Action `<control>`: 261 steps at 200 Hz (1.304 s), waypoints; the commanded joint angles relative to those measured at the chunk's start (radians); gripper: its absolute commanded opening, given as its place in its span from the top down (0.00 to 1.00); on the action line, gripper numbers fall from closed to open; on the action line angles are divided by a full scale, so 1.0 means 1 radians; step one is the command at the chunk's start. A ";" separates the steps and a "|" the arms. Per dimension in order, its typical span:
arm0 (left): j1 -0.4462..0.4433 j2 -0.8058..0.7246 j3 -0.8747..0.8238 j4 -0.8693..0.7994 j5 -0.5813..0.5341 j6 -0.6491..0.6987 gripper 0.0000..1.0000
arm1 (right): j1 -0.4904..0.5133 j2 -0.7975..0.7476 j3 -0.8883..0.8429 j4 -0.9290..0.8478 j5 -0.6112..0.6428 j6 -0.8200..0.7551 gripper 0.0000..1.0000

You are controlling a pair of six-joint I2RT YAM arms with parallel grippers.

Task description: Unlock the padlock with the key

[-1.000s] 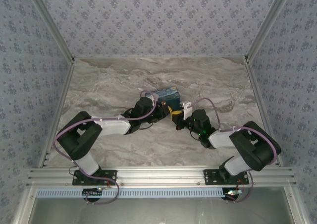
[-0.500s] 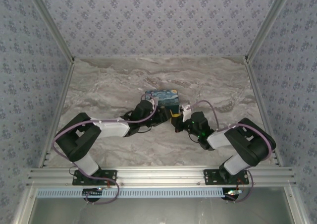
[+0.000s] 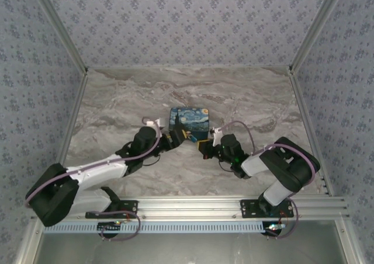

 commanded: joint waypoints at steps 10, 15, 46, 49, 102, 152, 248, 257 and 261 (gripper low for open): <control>0.008 -0.035 -0.056 0.096 -0.015 -0.031 0.30 | 0.027 -0.030 0.058 -0.032 -0.010 0.162 1.00; 0.008 -0.027 -0.065 0.121 -0.011 -0.049 0.30 | 0.035 -0.033 0.065 -0.041 -0.008 0.177 1.00; 0.007 0.057 -0.121 0.285 -0.012 -0.175 0.42 | 0.074 -0.043 0.082 -0.072 0.014 0.246 1.00; 0.006 0.067 -0.124 0.303 -0.013 -0.182 0.43 | 0.077 -0.043 0.082 -0.072 0.017 0.252 1.00; -0.005 0.203 -0.113 0.472 -0.007 -0.230 0.50 | 0.108 -0.050 0.104 -0.123 0.030 0.344 1.00; -0.033 0.303 -0.088 0.509 -0.018 -0.270 0.50 | 0.121 -0.050 0.123 -0.139 0.040 0.355 1.00; -0.061 0.453 -0.067 0.676 -0.072 -0.327 0.57 | 0.141 -0.047 0.143 -0.161 0.052 0.364 1.00; -0.061 0.457 -0.069 0.681 -0.080 -0.331 0.58 | 0.143 -0.046 0.143 -0.163 0.053 0.367 1.00; -0.061 0.457 -0.072 0.686 -0.086 -0.333 0.58 | 0.142 -0.045 0.143 -0.164 0.054 0.367 1.00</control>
